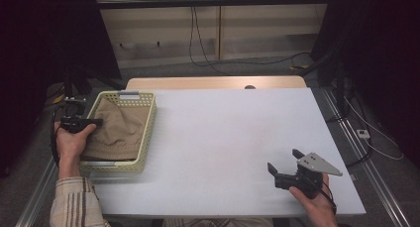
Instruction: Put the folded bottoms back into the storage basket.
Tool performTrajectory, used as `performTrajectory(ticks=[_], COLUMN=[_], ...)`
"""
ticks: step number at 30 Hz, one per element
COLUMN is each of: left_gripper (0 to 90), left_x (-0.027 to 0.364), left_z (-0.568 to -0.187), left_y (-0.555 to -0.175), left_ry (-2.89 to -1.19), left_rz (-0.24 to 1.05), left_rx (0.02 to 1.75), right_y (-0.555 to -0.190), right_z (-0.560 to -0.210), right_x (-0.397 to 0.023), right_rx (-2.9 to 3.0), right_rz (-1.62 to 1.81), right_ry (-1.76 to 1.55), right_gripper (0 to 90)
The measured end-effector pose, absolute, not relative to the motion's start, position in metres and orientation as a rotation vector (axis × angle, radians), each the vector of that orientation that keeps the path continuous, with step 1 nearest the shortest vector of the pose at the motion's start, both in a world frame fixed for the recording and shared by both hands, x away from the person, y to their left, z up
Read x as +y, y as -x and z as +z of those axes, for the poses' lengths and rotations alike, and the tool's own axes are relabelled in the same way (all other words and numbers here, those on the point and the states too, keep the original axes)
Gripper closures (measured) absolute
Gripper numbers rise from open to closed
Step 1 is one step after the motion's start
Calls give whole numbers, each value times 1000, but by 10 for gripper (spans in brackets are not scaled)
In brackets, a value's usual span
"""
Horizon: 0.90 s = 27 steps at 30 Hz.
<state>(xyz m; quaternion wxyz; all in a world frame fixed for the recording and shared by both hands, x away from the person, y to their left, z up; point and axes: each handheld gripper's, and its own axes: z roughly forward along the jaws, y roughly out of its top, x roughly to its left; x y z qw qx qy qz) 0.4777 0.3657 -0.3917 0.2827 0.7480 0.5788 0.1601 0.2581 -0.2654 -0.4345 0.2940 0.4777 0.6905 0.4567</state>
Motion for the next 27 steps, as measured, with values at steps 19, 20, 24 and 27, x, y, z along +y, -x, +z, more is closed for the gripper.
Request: performTrajectory(ticks=[19,20,24,27], left_gripper=[707,628,540,559], left_x=[379,378,366,347], left_z=[-379,-376,-367,-371], left_y=[-468,-467,-466,-473], left_ry=[-1901,-1844,-1827,-1877], left_rz=[442,455,501,499], left_rx=[1605,1601,1462,1400], right_y=[-257,-258,-258,-258], right_z=[-434,-434,-434,-434], right_x=[-266,-266,-265,-266], right_rx=[1834,1836,1837,1838], right_rz=[1217,1218,1215,1213], right_ry=[-1274,-1275,-1273,-1272], right_gripper=[42,42,42,43])
